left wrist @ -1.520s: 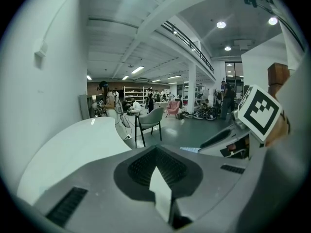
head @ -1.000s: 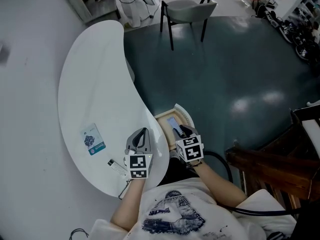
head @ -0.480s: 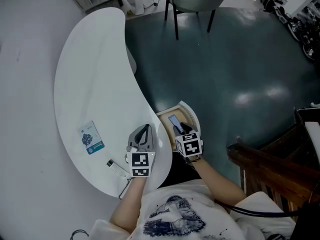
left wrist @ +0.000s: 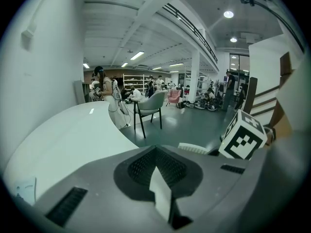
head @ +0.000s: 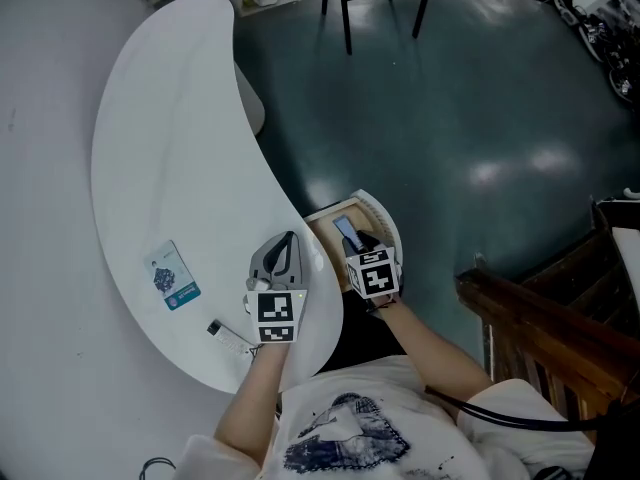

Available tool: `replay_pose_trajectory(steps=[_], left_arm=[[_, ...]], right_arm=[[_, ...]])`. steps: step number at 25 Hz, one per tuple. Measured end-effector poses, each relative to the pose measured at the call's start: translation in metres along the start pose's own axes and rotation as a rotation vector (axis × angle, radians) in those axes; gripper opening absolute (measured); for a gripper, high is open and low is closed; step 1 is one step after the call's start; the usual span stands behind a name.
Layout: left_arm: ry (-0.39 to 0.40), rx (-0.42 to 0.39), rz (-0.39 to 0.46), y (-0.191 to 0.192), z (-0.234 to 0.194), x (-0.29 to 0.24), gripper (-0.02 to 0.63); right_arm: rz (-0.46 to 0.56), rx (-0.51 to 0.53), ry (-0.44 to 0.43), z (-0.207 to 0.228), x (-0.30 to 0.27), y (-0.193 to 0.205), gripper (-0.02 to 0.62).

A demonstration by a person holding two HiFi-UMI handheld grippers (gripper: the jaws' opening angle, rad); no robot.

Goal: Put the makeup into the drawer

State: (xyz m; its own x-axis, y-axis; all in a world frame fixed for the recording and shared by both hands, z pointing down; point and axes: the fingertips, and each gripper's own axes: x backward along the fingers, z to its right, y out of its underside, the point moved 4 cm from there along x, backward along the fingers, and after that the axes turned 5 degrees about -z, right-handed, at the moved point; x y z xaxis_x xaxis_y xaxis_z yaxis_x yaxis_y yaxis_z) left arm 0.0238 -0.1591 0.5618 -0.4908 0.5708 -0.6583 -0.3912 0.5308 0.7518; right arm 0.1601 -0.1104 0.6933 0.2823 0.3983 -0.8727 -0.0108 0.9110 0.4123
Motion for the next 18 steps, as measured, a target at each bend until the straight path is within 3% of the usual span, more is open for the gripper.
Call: replay_pose_trajectory(steps=[18], left_arm=[[0.004, -0.018, -0.059, 0.006, -0.006, -0.026, 0.046]], right_arm=[[-0.128, -0.052, 0.018, 0.020, -0.090, 0.018, 0.137]])
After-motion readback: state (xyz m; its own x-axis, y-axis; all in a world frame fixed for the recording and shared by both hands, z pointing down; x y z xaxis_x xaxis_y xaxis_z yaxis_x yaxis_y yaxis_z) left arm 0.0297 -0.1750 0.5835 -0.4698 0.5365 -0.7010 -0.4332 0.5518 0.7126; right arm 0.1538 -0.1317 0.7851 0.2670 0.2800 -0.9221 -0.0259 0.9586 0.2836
